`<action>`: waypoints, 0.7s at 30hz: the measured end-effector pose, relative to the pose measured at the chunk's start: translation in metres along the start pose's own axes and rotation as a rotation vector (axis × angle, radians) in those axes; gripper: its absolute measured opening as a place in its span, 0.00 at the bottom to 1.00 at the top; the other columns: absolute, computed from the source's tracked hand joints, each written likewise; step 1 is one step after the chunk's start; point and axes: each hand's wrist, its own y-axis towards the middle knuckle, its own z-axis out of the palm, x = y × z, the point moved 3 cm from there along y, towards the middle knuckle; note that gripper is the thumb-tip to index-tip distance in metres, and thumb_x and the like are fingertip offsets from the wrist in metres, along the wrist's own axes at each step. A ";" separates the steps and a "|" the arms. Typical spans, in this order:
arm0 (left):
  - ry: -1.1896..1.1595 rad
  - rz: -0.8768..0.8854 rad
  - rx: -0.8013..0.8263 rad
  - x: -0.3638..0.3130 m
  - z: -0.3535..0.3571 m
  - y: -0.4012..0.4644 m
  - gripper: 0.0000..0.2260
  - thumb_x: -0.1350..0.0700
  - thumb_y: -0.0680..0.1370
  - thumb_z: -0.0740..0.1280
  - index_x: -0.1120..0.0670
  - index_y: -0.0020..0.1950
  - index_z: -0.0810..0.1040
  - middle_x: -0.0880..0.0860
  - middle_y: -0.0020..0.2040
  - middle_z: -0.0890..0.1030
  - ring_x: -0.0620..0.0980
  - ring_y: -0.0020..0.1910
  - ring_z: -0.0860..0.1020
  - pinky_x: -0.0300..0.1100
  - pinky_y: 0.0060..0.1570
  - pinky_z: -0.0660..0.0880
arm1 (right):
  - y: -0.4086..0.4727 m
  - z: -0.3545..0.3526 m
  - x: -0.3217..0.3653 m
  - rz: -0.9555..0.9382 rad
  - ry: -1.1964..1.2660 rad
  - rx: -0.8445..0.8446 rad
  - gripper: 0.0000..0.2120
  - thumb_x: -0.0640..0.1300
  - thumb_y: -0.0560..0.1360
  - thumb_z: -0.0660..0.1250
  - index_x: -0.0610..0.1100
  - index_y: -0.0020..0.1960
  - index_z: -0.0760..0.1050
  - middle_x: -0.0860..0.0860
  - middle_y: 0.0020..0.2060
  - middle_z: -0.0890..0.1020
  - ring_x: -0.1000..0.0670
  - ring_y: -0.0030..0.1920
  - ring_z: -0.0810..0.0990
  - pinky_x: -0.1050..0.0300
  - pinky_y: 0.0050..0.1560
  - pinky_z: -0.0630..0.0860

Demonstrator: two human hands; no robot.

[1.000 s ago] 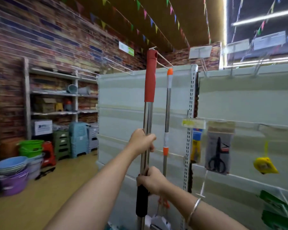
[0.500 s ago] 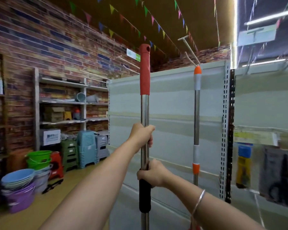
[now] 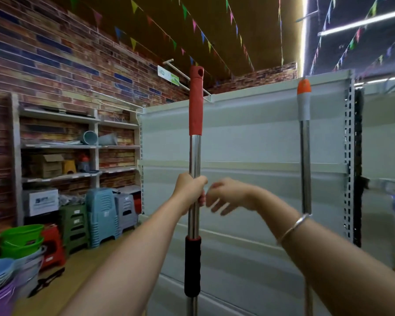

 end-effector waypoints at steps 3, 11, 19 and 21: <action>-0.035 -0.023 0.030 0.013 -0.007 0.030 0.06 0.62 0.76 0.63 0.63 0.41 0.70 0.57 0.25 0.70 0.52 0.21 0.69 0.40 0.24 0.71 | 0.035 -0.041 0.037 -0.146 0.201 -0.327 0.05 0.42 0.77 0.59 0.41 0.47 0.73 0.43 0.46 0.78 0.46 0.44 0.78 0.54 0.43 0.76; -0.075 -0.007 0.220 0.035 -0.023 0.107 0.13 0.59 0.76 0.65 0.65 0.56 0.70 0.54 0.24 0.71 0.51 0.23 0.70 0.42 0.28 0.74 | 0.119 -0.053 0.107 -0.398 0.338 -0.413 0.13 0.52 0.80 0.57 0.43 0.57 0.67 0.47 0.47 0.76 0.47 0.49 0.78 0.49 0.52 0.79; -0.129 -0.015 0.666 0.039 -0.047 0.142 0.09 0.58 0.77 0.61 0.60 0.45 0.78 0.49 0.23 0.67 0.47 0.24 0.67 0.41 0.34 0.72 | 0.169 -0.046 0.124 -0.558 0.437 -0.570 0.15 0.49 0.76 0.65 0.40 0.56 0.71 0.44 0.45 0.77 0.43 0.47 0.81 0.48 0.51 0.81; -0.153 -0.002 0.788 0.033 -0.050 0.144 0.09 0.56 0.74 0.62 0.59 0.47 0.78 0.49 0.23 0.67 0.46 0.24 0.68 0.39 0.34 0.74 | 0.168 -0.045 0.131 -0.644 0.408 -0.642 0.14 0.48 0.76 0.66 0.39 0.55 0.72 0.45 0.44 0.77 0.48 0.43 0.79 0.54 0.47 0.81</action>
